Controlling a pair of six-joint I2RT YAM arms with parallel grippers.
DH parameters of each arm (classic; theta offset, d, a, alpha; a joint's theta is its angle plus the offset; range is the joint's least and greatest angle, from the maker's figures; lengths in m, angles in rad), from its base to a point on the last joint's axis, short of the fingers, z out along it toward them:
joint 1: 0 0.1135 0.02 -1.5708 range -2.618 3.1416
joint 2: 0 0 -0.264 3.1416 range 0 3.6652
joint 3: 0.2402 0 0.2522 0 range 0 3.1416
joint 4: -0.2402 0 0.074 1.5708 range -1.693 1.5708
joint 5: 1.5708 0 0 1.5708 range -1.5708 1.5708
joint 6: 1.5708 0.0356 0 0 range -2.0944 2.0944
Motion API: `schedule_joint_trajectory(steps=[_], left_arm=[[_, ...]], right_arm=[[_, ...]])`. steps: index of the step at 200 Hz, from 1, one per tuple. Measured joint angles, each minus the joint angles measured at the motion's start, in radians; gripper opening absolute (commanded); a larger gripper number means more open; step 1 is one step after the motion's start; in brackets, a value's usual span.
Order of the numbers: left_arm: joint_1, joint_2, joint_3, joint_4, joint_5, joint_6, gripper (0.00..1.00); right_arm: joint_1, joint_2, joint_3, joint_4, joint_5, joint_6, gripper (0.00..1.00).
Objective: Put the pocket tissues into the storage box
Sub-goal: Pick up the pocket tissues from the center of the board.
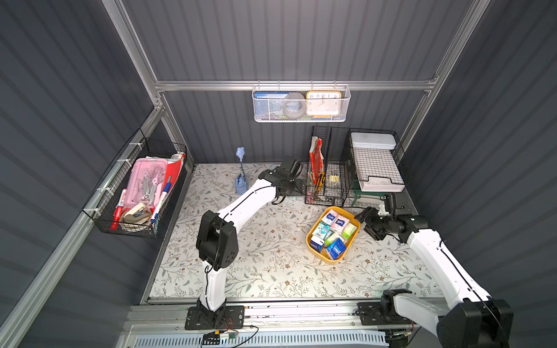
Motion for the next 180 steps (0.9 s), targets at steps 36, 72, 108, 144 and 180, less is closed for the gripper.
schedule_joint_trajectory(steps=[36, 72, 108, 144, 180], left_arm=[[0.060, 0.129, 0.082, -0.011, -0.021, -0.124, 0.86], [0.071, 0.213, 0.105, -0.010, -0.018, -0.311, 0.85], [0.071, 0.227, 0.089, 0.023, 0.002, -0.506, 0.83], [0.071, 0.248, 0.100, 0.070, 0.023, -0.605, 0.82], [0.071, 0.296, 0.134, 0.088, 0.040, -0.647, 0.80]], right_arm=[[0.003, 0.011, 0.002, 0.002, 0.000, 0.000, 0.64], [0.004, 0.027, 0.002, 0.005, 0.000, -0.002, 0.64], [0.006, 0.033, 0.002, 0.011, 0.000, -0.009, 0.64], [0.006, 0.035, 0.001, 0.015, 0.002, -0.018, 0.64], [0.006, 0.055, 0.000, 0.023, 0.001, -0.024, 0.64]])
